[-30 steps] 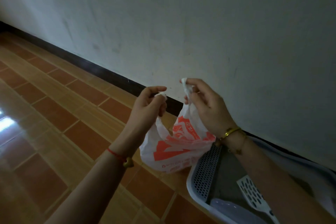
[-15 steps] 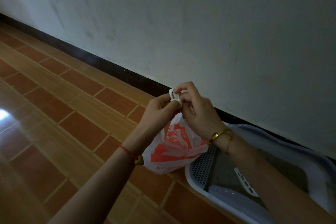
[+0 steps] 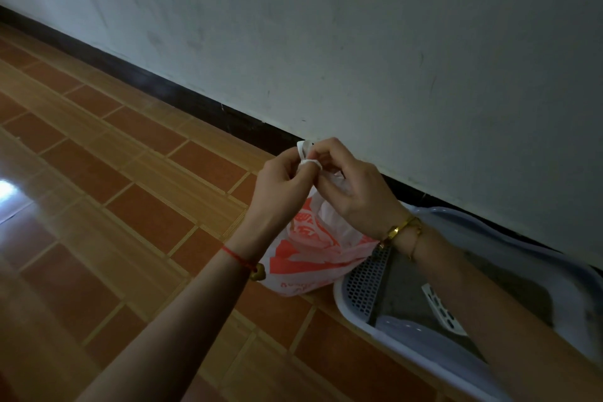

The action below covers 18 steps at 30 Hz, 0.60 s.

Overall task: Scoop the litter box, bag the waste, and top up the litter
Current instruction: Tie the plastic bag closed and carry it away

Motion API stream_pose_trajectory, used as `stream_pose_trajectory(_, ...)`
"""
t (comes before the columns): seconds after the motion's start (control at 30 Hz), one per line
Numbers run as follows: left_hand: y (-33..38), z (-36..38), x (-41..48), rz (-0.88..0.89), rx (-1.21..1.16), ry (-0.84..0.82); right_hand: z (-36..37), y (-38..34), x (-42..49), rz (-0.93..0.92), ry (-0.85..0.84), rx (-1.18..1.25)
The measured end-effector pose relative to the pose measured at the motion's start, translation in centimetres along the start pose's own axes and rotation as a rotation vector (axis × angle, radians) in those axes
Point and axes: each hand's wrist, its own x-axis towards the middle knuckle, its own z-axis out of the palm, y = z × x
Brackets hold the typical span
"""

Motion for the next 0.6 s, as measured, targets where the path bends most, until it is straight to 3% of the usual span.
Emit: stream_pose_trajectory(0.6, -0.42, -0.07, 0.03, -0.014, -0.055, -0.016, 0.23, 0.37, -0.19, -0.017, 0.025, -0.054)
